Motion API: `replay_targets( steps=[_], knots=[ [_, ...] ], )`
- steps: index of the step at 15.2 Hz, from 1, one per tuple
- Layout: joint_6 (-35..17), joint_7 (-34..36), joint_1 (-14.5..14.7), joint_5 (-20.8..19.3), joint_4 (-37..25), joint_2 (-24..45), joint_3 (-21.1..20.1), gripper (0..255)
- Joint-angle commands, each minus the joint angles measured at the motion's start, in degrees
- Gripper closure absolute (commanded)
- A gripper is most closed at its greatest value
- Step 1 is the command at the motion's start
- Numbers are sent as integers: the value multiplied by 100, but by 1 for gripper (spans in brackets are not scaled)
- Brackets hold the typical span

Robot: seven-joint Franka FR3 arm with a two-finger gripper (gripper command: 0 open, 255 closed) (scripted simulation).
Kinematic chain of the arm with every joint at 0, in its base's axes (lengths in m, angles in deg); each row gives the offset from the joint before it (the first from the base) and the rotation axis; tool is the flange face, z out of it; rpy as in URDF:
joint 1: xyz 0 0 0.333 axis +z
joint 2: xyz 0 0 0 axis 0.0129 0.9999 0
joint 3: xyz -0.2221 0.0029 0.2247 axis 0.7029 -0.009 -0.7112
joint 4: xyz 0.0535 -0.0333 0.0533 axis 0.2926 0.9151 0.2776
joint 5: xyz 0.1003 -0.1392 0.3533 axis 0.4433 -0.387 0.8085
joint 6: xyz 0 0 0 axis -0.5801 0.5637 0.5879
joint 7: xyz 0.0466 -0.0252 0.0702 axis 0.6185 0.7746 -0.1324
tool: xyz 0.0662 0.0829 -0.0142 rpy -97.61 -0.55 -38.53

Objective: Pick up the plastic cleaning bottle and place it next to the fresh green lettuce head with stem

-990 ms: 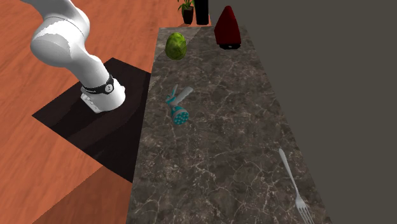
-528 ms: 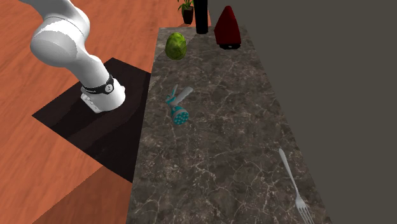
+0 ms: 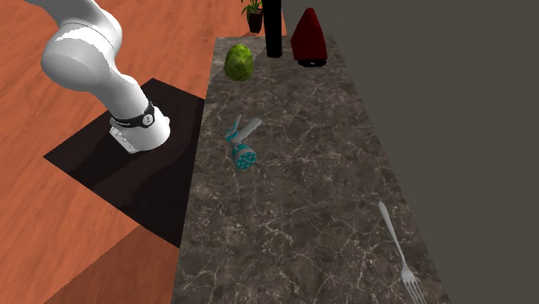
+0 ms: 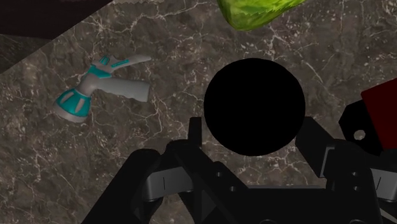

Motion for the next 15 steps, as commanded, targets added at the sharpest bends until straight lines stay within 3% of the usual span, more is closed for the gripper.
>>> replay_targets(
  steps=[1, 15],
  knots=[
    [-176, -10, -5, 5, 194, -25, 4, 255],
    [-1238, -9, -2, -19, 1178, 58, 3, 255]
  ],
)
